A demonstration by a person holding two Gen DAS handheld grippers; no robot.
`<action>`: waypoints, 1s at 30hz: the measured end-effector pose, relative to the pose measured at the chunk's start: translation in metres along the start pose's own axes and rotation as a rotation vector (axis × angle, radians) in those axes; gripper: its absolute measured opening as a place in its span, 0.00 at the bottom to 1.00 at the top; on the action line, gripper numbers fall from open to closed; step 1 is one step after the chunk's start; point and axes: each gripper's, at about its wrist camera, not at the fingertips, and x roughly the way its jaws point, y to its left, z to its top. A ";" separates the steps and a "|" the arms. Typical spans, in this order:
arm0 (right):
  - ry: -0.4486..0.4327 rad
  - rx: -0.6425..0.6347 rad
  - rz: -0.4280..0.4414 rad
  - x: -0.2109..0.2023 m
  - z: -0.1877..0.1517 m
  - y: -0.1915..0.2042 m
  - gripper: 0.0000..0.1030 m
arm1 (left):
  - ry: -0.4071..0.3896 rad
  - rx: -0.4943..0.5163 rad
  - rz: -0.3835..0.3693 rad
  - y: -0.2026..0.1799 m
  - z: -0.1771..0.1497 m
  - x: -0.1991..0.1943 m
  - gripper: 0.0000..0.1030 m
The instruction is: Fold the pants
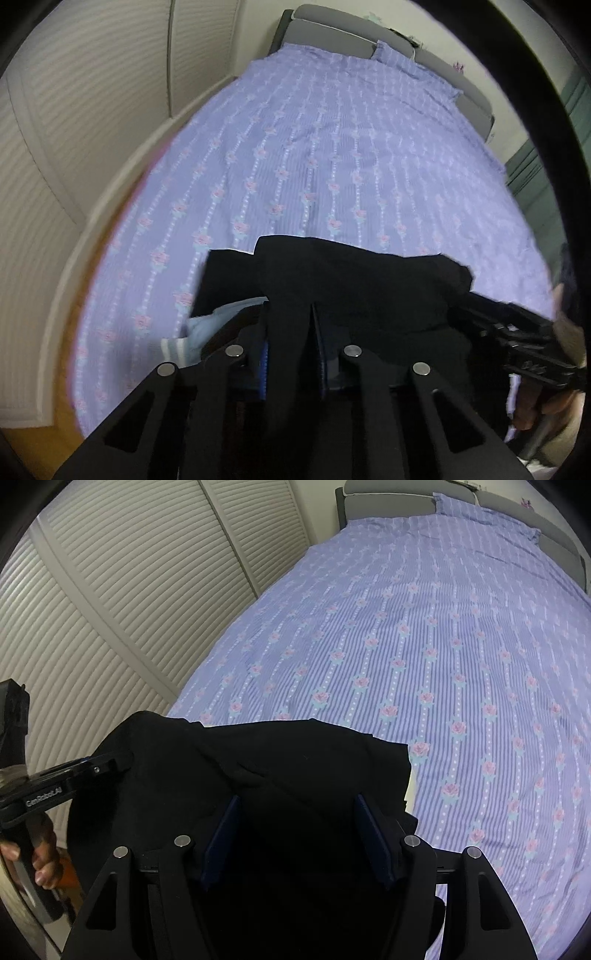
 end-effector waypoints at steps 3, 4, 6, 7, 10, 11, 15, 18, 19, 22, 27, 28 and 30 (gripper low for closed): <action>-0.008 0.012 0.003 -0.011 -0.005 0.000 0.61 | -0.004 0.012 0.050 -0.008 -0.004 -0.005 0.18; -0.013 0.015 0.002 -0.017 -0.008 -0.001 0.61 | -0.004 0.004 0.056 -0.007 -0.005 -0.007 0.18; -0.020 0.027 -0.002 -0.028 -0.014 -0.006 0.61 | -0.002 -0.006 0.059 -0.006 -0.005 -0.008 0.18; -0.023 0.039 -0.001 -0.033 -0.018 -0.008 0.62 | -0.001 -0.009 0.065 -0.006 -0.006 -0.009 0.18; -0.027 0.072 0.010 -0.045 -0.033 -0.017 0.62 | -0.003 -0.003 0.078 -0.007 -0.010 -0.011 0.18; -0.029 0.075 0.009 -0.046 -0.035 -0.019 0.62 | -0.006 -0.002 0.080 -0.008 -0.011 -0.012 0.18; 0.004 0.124 0.038 -0.039 -0.034 -0.026 0.61 | -0.016 -0.012 0.087 -0.007 -0.014 -0.013 0.18; 0.006 0.092 0.049 -0.041 -0.028 -0.023 0.42 | -0.028 -0.030 0.082 -0.005 -0.015 -0.017 0.17; 0.007 0.072 0.049 -0.044 -0.028 -0.020 0.38 | -0.033 -0.034 0.078 -0.005 -0.015 -0.019 0.16; -0.003 0.045 0.055 -0.052 -0.027 -0.012 0.28 | -0.052 -0.016 0.096 -0.009 -0.016 -0.027 0.14; -0.107 0.023 0.043 -0.077 -0.008 0.001 0.23 | -0.144 0.006 0.094 -0.011 -0.005 -0.061 0.12; -0.130 0.019 0.033 -0.080 -0.001 0.004 0.23 | -0.160 0.013 0.094 -0.010 0.001 -0.064 0.12; -0.143 0.020 0.022 -0.072 0.011 0.005 0.23 | -0.155 0.010 0.113 -0.005 0.008 -0.058 0.12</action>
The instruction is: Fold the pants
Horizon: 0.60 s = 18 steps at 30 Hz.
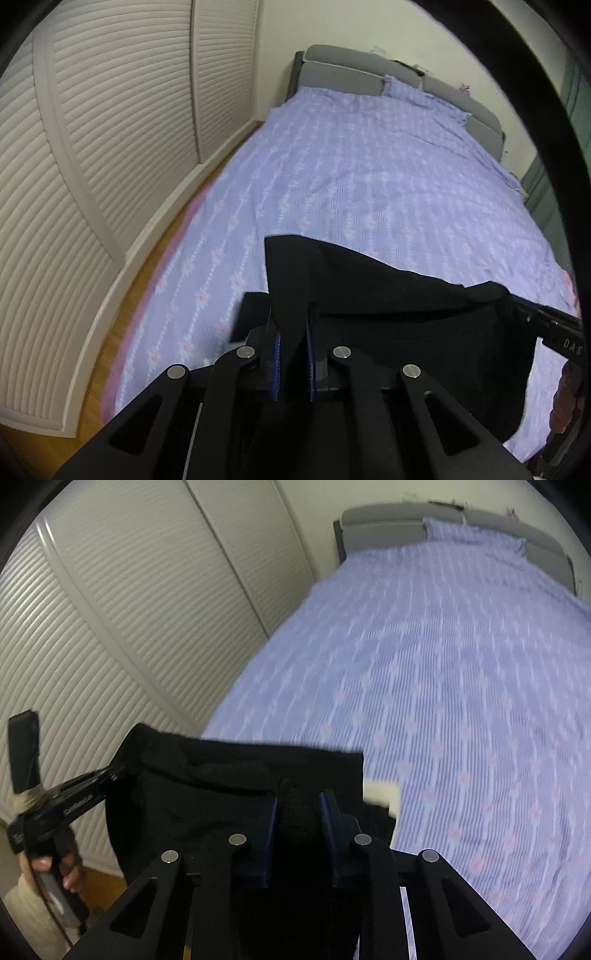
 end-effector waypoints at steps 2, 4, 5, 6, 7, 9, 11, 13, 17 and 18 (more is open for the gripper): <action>0.012 0.003 -0.029 0.018 0.007 -0.002 0.23 | 0.031 0.006 0.032 0.003 0.003 0.020 0.12; 0.049 -0.028 -0.056 0.040 0.010 -0.002 0.23 | 0.080 0.042 0.085 0.003 0.000 0.045 0.12; 0.064 -0.046 -0.069 0.048 0.009 0.000 0.23 | 0.089 0.051 0.093 0.001 -0.002 0.051 0.12; 0.071 -0.056 -0.083 0.054 0.008 0.000 0.26 | 0.096 0.059 0.102 0.000 -0.004 0.055 0.13; 0.073 -0.064 -0.098 0.056 0.007 0.000 0.29 | 0.102 0.062 0.106 0.000 -0.006 0.058 0.15; 0.072 -0.067 -0.119 0.056 0.007 -0.001 0.34 | 0.099 0.071 0.124 -0.001 -0.006 0.057 0.24; 0.088 -0.057 -0.119 0.055 0.008 -0.004 0.39 | 0.090 0.087 0.171 -0.004 -0.005 0.051 0.41; 0.100 -0.044 -0.125 0.053 0.010 -0.007 0.49 | 0.056 0.092 0.208 -0.003 -0.003 0.038 0.52; 0.088 -0.026 -0.127 0.038 0.009 -0.007 0.55 | -0.002 0.084 0.246 -0.006 -0.006 0.006 0.56; 0.083 -0.026 -0.126 0.035 0.007 -0.006 0.56 | -0.012 0.088 0.247 -0.008 -0.008 -0.003 0.57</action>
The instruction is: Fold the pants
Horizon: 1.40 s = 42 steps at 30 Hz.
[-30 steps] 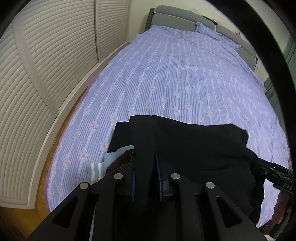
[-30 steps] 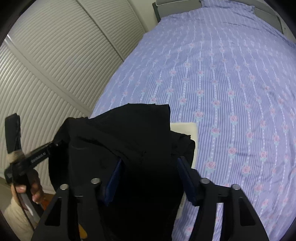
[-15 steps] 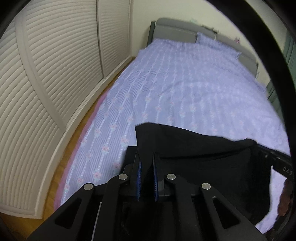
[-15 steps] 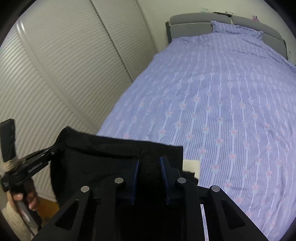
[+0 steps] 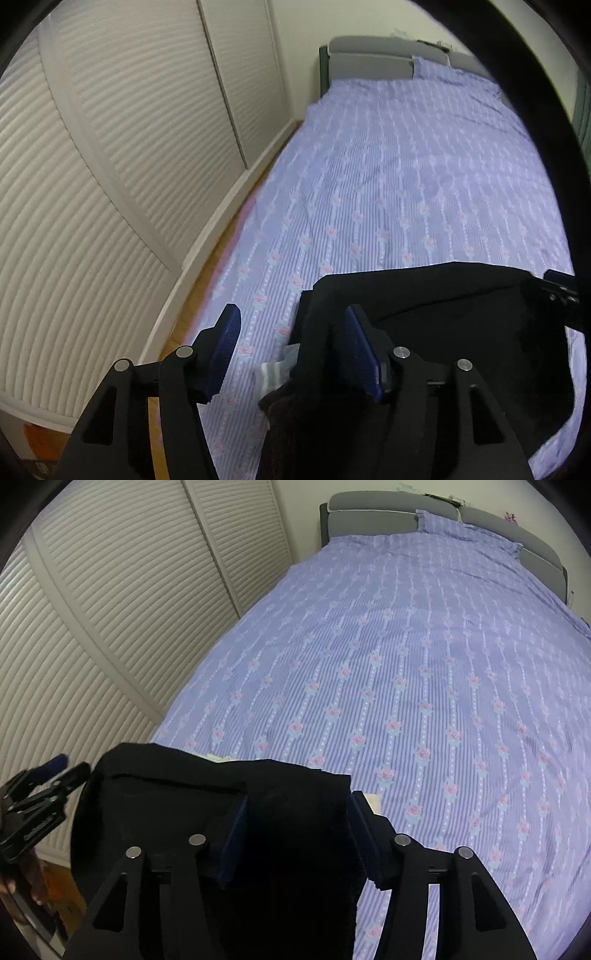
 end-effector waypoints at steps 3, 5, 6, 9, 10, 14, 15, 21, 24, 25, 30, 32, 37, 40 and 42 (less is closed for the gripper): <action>-0.025 -0.003 -0.006 -0.013 -0.003 -0.001 0.62 | -0.016 0.011 -0.014 -0.005 -0.009 -0.018 0.59; -0.039 -0.007 -0.006 -0.021 -0.005 -0.002 0.64 | -0.023 0.025 -0.015 -0.010 -0.015 -0.028 0.60; -0.045 -0.014 -0.005 -0.026 -0.006 -0.002 0.64 | -0.031 0.031 -0.014 -0.013 -0.018 -0.035 0.60; -0.063 -0.037 0.004 -0.040 -0.012 -0.002 0.65 | -0.044 0.035 -0.025 -0.023 -0.024 -0.048 0.63; -0.070 -0.040 0.011 -0.045 -0.013 -0.005 0.67 | -0.048 0.034 -0.030 -0.027 -0.026 -0.055 0.63; -0.107 -0.054 0.025 -0.075 -0.024 -0.013 0.75 | -0.062 0.023 -0.042 -0.035 -0.029 -0.079 0.67; -0.119 -0.056 0.024 -0.084 -0.027 -0.017 0.76 | -0.069 0.018 -0.043 -0.039 -0.031 -0.087 0.69; -0.182 -0.048 0.062 -0.147 -0.050 -0.048 0.81 | -0.101 0.001 -0.041 -0.070 -0.041 -0.131 0.76; -0.201 -0.045 0.066 -0.181 -0.064 -0.072 0.82 | -0.122 -0.005 -0.050 -0.096 -0.049 -0.158 0.81; -0.206 -0.035 0.070 -0.193 -0.070 -0.083 0.82 | -0.130 -0.008 -0.060 -0.109 -0.055 -0.171 0.82; -0.226 -0.014 0.065 -0.247 -0.103 -0.133 0.82 | -0.143 -0.018 -0.088 -0.166 -0.076 -0.212 0.84; -0.230 -0.015 0.036 -0.266 -0.119 -0.152 0.82 | -0.147 -0.016 -0.093 -0.185 -0.082 -0.225 0.85; -0.239 -0.013 -0.035 -0.316 -0.156 -0.201 0.82 | -0.146 -0.009 -0.135 -0.238 -0.105 -0.263 0.89; -0.232 -0.009 -0.079 -0.340 -0.177 -0.223 0.82 | -0.147 0.015 -0.148 -0.264 -0.115 -0.278 0.91; -0.231 -0.003 -0.097 -0.357 -0.192 -0.239 0.82 | -0.140 0.028 -0.170 -0.281 -0.121 -0.288 0.92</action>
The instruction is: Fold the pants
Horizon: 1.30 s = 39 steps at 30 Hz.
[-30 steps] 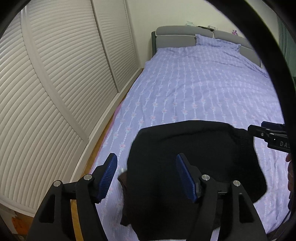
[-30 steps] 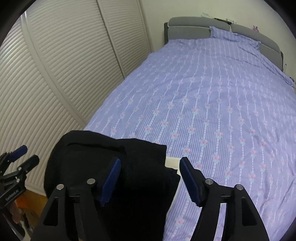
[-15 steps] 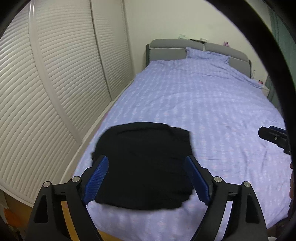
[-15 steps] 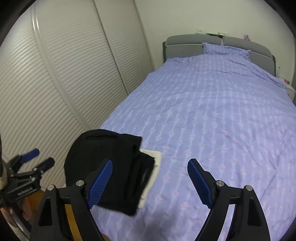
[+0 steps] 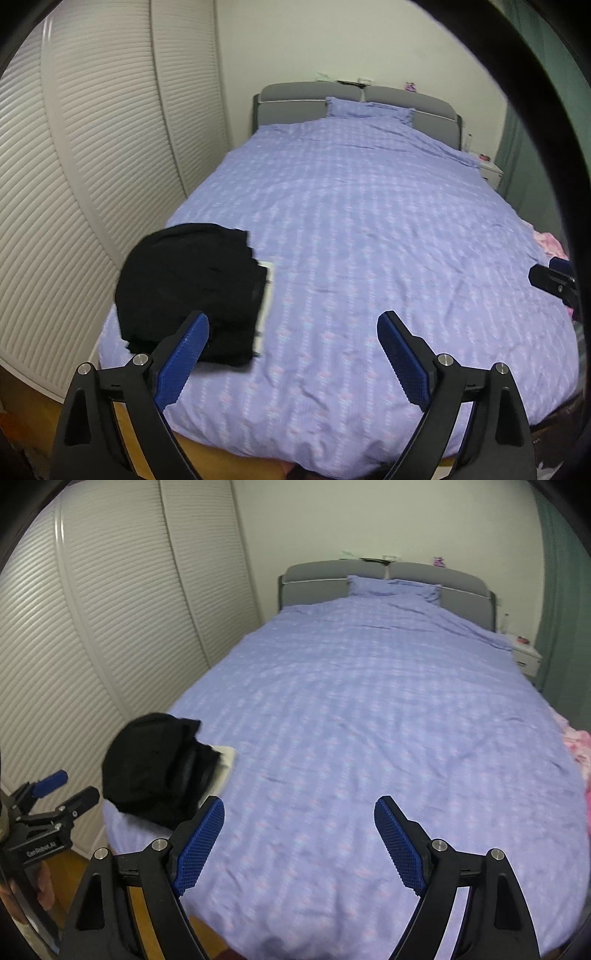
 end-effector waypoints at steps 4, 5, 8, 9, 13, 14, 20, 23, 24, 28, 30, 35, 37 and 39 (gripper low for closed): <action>0.011 0.037 -0.024 -0.031 -0.022 -0.027 0.82 | 0.009 0.019 -0.023 -0.031 -0.006 -0.011 0.92; 0.013 0.044 -0.027 -0.036 -0.028 -0.032 0.82 | 0.013 0.025 -0.028 -0.036 -0.008 -0.012 0.92; 0.015 0.063 -0.050 -0.052 -0.042 -0.045 0.82 | 0.021 0.051 -0.044 -0.054 -0.015 -0.021 0.92; 0.014 0.070 -0.063 -0.057 -0.046 -0.049 0.82 | 0.024 0.061 -0.053 -0.059 -0.017 -0.024 0.92; 0.015 0.106 -0.087 -0.074 -0.061 -0.063 0.82 | 0.046 0.087 -0.093 -0.078 -0.025 -0.033 0.92; 0.016 0.112 -0.088 -0.077 -0.063 -0.066 0.82 | 0.047 0.095 -0.100 -0.083 -0.027 -0.035 0.92; 0.010 0.157 -0.119 -0.088 -0.072 -0.078 0.82 | 0.036 0.126 -0.093 -0.099 -0.027 -0.046 0.92; 0.005 0.165 -0.130 -0.092 -0.075 -0.081 0.82 | 0.042 0.138 -0.092 -0.100 -0.025 -0.045 0.92; 0.002 0.167 -0.135 -0.094 -0.076 -0.082 0.82 | 0.043 0.137 -0.092 -0.102 -0.026 -0.046 0.92; -0.006 0.167 -0.141 -0.096 -0.076 -0.083 0.82 | 0.038 0.143 -0.088 -0.105 -0.026 -0.046 0.94; -0.005 0.163 -0.142 -0.096 -0.076 -0.082 0.82 | 0.036 0.142 -0.084 -0.106 -0.026 -0.047 0.94; -0.018 0.148 -0.142 -0.099 -0.076 -0.080 0.82 | 0.034 0.132 -0.083 -0.105 -0.028 -0.046 0.94; -0.015 0.142 -0.141 -0.097 -0.075 -0.080 0.82 | 0.037 0.128 -0.082 -0.105 -0.028 -0.046 0.94; -0.006 0.141 -0.135 -0.095 -0.076 -0.080 0.82 | 0.039 0.123 -0.081 -0.104 -0.029 -0.045 0.94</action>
